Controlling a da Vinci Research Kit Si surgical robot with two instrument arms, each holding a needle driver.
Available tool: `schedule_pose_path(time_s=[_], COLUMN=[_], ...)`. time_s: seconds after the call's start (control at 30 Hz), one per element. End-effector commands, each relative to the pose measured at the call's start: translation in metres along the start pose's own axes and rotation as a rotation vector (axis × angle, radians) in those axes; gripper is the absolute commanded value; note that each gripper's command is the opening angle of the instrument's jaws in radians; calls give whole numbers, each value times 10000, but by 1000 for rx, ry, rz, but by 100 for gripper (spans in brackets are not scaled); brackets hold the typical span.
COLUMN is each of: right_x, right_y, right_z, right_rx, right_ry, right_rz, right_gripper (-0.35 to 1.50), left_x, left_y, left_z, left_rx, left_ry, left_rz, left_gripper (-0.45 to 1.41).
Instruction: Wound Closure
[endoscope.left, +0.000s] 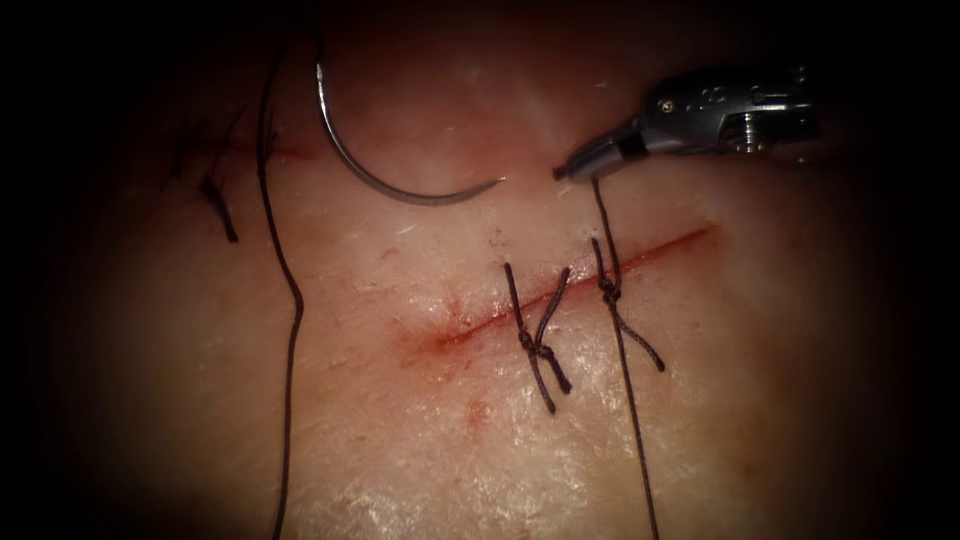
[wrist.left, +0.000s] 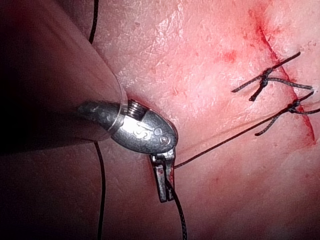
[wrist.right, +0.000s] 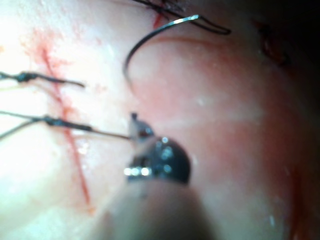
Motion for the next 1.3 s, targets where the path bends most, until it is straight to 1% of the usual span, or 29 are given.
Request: schedule_pose_path(time_s=[0.03,0.07,0.1,0.17,0.2,0.23,0.3,0.33,0.37,0.4,0.43,0.47,0.5,0.53,0.6,0.67,0.7,0.73,0.77,0.83,0.87,0.9,1.0,1.1,1.17,1.23,1.3], right_x=[6,14,14,26,30,30,33,32,32,28,22,22,7,7,-3,-9,-13,-15,-21,-26,-29,-29,-29,-29,-30,-33,-38], right_y=[-1,-2,-2,-3,-6,-6,-8,-12,-12,-16,-26,-26,-48,-48,-65,-78,-90,-95,-109,-121,-129,-129,-128,-110,-102,-92,-86], right_z=[1,-12,-12,-41,-62,-62,-87,-104,-104,-113,-122,-122,-127,-127,-127,-128,-129,-128,-120,-106,-94,-94,-74,-52,-44,-34,-26], right_rx=[-52,-122,-122,-163,-179,-179,-194,-209,-209,-209,-185,-185,-149,-149,-122,-105,-84,-82,-77,-63,-51,-51,-57,-85,-99,-132,-145], right_ry=[9,21,21,33,40,40,58,68,68,84,105,105,125,125,143,182,227,233,231,233,246,246,260,276,280,252,244], right_rz=[17,51,51,100,143,143,207,261,261,315,390,390,528,528,629,707,729,732,741,756,760,760,779,781,788,790,787], right_gripper=[113,142,142,143,140,140,133,133,133,133,132,132,126,126,125,125,126,130,133,135,133,133,131,131,131,131,130], left_x=[-8,0,0,7,9,9,10,9,9,9,8,8,8,8,7,7,7,7,7,7,6,6,6,6,6,6,5], left_y=[7,4,4,0,-1,-1,-1,-2,-2,-2,-2,-2,-2,-2,-2,-2,-1,-1,-2,-2,-2,-2,-2,-1,-1,0,2], left_z=[5,5,5,6,6,6,6,6,6,6,6,6,5,5,5,3,1,1,0,1,1,1,1,0,-1,-2,-3], left_rx=[3,4,4,5,6,6,6,6,6,6,6,6,6,6,5,4,9,9,8,9,10,10,10,9,8,10,13], left_ry=[4,7,7,10,10,10,11,10,10,10,10,10,10,10,9,9,9,9,9,9,9,9,9,9,8,8,8], left_rz=[0,6,6,12,15,15,15,16,16,16,16,16,17,17,17,17,17,17,17,17,18,18,18,18,18,18,18], left_gripper=[-45,-45,-45,-45,-45,-45,-45,-45,-45,-45,-45,-45,-45,-45,-45,-45,-45,-45,-45,-45,-45,-45,-45,-45,-45,-45,-45])
